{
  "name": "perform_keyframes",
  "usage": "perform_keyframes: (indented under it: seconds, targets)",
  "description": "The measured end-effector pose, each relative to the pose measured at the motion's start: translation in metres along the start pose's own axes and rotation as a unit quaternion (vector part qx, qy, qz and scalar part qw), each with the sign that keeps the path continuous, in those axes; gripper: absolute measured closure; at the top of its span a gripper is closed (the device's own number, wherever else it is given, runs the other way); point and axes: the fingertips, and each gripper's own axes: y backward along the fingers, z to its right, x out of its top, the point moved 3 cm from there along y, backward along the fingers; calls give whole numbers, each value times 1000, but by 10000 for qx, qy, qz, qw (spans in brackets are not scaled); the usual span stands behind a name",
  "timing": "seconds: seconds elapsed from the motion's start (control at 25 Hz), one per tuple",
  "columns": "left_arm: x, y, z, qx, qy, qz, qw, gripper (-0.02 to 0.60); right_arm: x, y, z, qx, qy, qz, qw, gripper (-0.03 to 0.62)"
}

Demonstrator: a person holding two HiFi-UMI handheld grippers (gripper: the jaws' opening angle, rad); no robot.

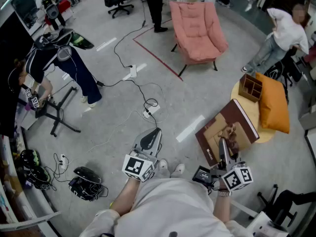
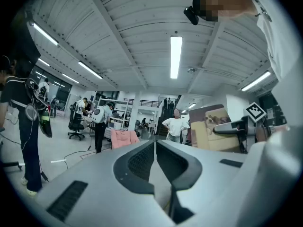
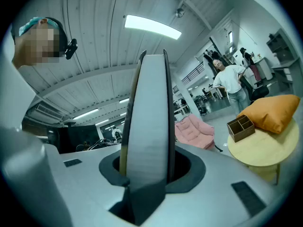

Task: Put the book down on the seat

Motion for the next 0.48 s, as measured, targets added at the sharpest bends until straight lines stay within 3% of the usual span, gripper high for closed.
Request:
perform_keyframes:
  seconds: [0.48]
  targets:
    - [-4,-8,30,130,-64,-3,9999,560,0,7,23,214,-102,-8,9997,442]
